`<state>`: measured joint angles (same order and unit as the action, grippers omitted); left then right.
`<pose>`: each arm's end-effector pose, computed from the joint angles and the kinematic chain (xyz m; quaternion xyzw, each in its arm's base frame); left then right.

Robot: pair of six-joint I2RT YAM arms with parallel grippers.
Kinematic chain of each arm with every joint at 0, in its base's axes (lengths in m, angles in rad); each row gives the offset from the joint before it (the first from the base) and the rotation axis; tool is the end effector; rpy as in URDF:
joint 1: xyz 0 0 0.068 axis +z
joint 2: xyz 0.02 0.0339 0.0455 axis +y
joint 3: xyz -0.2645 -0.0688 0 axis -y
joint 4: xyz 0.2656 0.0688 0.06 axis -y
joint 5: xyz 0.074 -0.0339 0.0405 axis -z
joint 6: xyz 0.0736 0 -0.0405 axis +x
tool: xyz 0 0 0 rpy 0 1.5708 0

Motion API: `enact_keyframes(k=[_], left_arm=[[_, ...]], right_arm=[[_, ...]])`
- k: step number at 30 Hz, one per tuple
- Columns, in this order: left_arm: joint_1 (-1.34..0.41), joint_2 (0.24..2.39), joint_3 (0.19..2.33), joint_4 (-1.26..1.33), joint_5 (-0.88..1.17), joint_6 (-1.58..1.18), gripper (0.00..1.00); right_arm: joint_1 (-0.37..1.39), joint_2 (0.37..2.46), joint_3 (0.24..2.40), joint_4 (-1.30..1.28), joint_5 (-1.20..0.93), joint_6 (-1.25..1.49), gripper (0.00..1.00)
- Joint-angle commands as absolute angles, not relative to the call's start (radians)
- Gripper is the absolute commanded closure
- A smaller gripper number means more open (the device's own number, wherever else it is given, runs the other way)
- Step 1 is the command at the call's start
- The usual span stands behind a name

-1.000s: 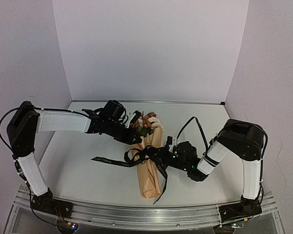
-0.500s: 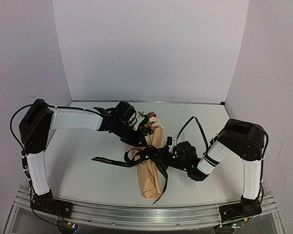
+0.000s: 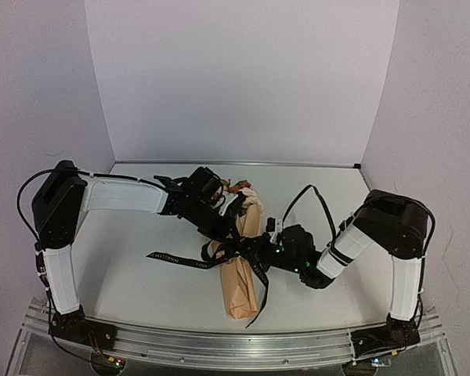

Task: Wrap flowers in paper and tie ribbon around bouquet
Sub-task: Cross the half-tied ribbon over the folded bouquet.

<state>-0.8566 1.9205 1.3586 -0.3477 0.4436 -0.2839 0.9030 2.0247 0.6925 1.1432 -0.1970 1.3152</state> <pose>0.2733 -0.3635 0.1604 0.3291 0.8649 -0.3461 0.1542 0.2368 0.3235 0.0799 0.0956 0.7635 0.6015 0.2146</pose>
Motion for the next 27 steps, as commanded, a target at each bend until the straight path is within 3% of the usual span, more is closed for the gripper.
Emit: enact_keyframes(k=[1, 8, 17, 27], left_arm=[[-0.861, 1.893, 1.338, -0.319, 0.459, -0.269, 0.91], [-0.861, 1.869, 1.306, -0.299, 0.387, -0.292, 0.91], [-0.861, 1.814, 1.270, -0.248, 0.311, -0.310, 0.72], [-0.856, 1.743, 1.206, -0.175, 0.243, -0.384, 0.72]], right_arm=[[0.899, 1.988, 0.742, 1.144, -0.188, 1.271, 1.00], [0.897, 1.983, 0.763, 1.150, -0.199, 1.255, 1.00], [0.897, 1.993, 0.776, 1.160, -0.229, 1.242, 1.00], [0.889, 2.004, 0.772, 1.161, -0.228, 1.241, 1.00]])
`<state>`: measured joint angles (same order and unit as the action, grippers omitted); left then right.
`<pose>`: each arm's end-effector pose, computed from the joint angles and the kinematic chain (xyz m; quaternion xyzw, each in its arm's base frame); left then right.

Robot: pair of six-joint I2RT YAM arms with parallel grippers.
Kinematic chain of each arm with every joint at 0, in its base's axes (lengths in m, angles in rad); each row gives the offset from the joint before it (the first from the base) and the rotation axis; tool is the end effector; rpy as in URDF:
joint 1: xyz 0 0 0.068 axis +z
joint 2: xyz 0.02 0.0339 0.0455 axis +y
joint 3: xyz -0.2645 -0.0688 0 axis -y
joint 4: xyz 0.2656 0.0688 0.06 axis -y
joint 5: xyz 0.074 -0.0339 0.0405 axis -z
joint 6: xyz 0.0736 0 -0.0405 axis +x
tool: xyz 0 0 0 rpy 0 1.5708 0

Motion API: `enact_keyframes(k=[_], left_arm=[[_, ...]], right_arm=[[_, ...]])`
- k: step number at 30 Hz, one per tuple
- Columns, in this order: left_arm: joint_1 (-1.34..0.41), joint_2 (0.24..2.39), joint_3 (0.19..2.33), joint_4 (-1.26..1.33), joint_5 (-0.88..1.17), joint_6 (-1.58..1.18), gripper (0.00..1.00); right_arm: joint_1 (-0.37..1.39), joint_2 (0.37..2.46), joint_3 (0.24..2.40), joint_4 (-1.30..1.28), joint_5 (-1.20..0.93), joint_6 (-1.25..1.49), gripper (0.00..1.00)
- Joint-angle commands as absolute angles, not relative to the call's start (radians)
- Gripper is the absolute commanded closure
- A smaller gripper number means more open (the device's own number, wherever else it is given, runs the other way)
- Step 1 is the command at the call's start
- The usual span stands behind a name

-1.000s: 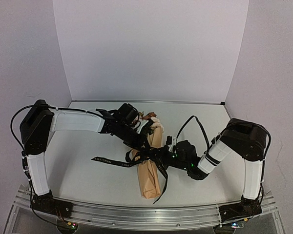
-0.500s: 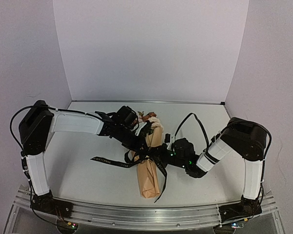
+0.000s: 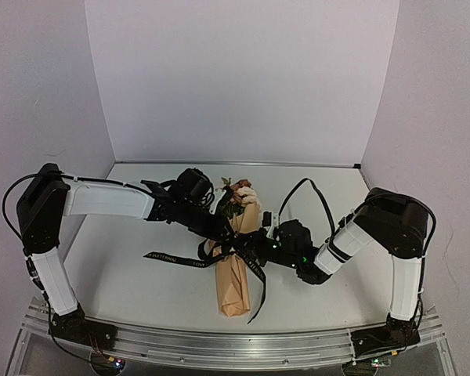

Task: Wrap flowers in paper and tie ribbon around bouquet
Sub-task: Cross the half-tied ribbon over the folded bouquet.

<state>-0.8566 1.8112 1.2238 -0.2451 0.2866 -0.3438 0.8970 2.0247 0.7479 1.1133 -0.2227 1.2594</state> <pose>0.2690 -0.3420 0.1662 0.2839 0.8798 -0.3116 0.2195 0.2457 0.3338 0.0907 0.0658 0.7583 0.6066 0.2294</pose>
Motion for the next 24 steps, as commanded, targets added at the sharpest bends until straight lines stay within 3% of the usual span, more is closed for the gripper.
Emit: enact_keyframes(k=[1, 17, 24], left_arm=[[-0.856, 1.742, 1.206, -0.173, 0.243, -0.392, 0.72], [-0.826, 1.772, 1.192, -0.166, 0.202, -0.561, 0.74], [-0.819, 1.860, 1.295, -0.261, 0.247, -0.544, 0.79]], right_arm=[[0.888, 2.005, 0.772, 1.160, -0.229, 1.241, 1.00], [0.885, 2.014, 0.776, 1.160, -0.231, 1.245, 1.00], [0.885, 2.017, 0.766, 1.155, -0.224, 1.249, 1.00]])
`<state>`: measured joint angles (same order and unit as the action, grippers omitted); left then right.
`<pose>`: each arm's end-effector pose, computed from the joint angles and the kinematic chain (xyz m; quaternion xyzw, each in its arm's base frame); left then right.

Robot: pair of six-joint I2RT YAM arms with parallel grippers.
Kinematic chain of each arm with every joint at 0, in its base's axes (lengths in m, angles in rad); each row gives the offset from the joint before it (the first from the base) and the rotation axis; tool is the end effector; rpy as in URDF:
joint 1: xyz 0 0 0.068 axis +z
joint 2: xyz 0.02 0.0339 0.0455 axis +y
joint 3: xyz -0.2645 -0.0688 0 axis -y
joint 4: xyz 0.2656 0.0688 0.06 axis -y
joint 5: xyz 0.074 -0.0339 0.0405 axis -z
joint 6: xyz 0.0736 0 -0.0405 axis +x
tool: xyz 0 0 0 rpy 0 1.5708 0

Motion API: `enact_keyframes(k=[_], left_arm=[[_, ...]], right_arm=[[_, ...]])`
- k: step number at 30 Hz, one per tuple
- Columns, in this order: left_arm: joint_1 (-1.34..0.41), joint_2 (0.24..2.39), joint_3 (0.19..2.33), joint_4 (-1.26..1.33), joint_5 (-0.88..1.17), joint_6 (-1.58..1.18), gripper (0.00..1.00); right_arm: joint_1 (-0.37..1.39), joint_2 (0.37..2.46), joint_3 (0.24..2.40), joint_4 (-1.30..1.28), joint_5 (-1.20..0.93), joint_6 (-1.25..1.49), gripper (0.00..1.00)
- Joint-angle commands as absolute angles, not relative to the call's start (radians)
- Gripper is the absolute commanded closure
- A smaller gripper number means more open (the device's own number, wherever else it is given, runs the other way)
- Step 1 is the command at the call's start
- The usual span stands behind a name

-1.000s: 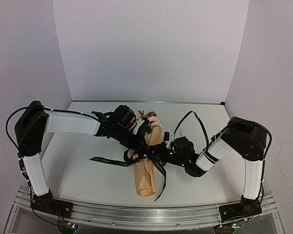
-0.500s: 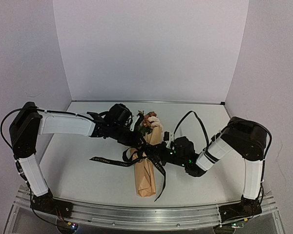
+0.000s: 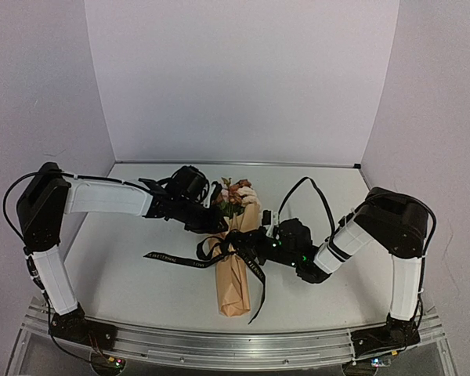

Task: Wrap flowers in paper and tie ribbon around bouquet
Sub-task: Cross the half-tied ribbon over the folded bouquet.

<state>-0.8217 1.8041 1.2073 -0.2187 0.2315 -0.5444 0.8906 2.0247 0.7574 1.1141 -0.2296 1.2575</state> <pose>0.2834 -0.3296 0.1652 0.1698 0.9086 -0.3144 0.2163 0.2490 0.3344 0.0935 0.0643 0.7551 0.6099 0.2317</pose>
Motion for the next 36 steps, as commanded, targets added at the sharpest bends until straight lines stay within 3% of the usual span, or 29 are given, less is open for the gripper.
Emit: enact_keyframes(k=[1, 29, 36], left_arm=[[-0.819, 1.874, 1.309, -0.272, 0.260, -0.539, 0.81], [-0.828, 1.844, 1.246, -0.180, 0.371, -0.546, 0.81], [-0.828, 1.844, 1.256, -0.188, 0.345, -0.541, 0.73]], right_arm=[[0.885, 2.015, 0.762, 1.153, -0.219, 1.248, 1.00], [0.883, 1.996, 0.823, 0.997, -0.184, 1.202, 1.00], [0.884, 1.957, 0.846, 0.931, -0.216, 1.130, 1.00]])
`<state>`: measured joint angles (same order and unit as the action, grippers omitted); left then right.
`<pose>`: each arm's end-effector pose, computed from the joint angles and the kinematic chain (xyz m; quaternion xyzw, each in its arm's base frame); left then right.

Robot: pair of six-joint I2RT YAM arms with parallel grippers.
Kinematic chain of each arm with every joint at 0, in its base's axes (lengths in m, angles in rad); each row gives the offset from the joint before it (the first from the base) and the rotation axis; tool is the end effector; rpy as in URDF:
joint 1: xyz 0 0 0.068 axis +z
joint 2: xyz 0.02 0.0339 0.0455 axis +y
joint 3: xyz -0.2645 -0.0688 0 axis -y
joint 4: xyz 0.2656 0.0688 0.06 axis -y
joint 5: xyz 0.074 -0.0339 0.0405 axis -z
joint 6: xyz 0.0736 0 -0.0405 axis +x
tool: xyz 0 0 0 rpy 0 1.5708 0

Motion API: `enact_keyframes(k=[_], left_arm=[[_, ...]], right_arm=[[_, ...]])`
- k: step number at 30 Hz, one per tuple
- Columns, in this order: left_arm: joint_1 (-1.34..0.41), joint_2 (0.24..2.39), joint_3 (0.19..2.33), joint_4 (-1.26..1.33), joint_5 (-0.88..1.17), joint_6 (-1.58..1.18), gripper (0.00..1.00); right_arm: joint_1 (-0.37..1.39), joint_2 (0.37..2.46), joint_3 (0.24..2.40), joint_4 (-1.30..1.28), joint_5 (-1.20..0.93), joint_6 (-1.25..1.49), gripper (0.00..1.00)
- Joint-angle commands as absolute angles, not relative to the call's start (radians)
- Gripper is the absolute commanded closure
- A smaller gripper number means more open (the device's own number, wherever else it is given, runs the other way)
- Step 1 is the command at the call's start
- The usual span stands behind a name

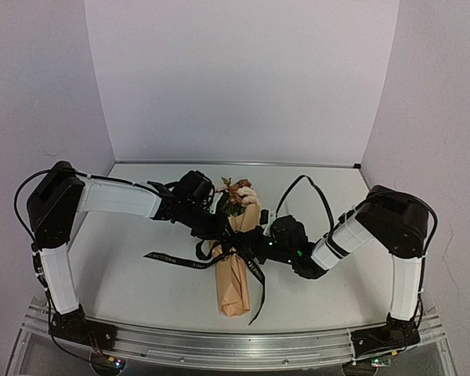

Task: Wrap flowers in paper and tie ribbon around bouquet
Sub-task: Cross the half-tied ribbon over the folded bouquet.

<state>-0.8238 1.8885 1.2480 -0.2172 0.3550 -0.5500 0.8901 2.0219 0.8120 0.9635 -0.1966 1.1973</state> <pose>0.2836 -0.3439 0.1460 0.1869 0.9053 -0.3458 0.1607 0.2576 0.3409 0.0886 0.0604 0.7848 0.5678 0.2409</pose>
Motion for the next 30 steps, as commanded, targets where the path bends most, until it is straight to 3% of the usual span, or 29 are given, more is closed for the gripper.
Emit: enact_keyframes(k=[1, 6, 23, 30], left_arm=[[-0.828, 1.841, 1.257, -0.186, 0.341, -0.541, 0.72], [-0.829, 1.823, 1.255, -0.178, 0.336, -0.538, 0.71], [-0.828, 1.746, 1.161, -0.109, 0.368, -0.544, 0.89], [-0.828, 1.733, 1.121, -0.083, 0.389, -0.540, 0.92]], right_arm=[[0.885, 1.953, 0.846, 0.929, -0.222, 1.119, 1.00], [0.885, 1.939, 0.837, 0.927, -0.239, 1.077, 1.00], [0.885, 1.962, 0.856, 1.049, -0.302, 1.128, 1.00], [0.885, 2.021, 0.890, 1.056, -0.309, 1.169, 1.00]])
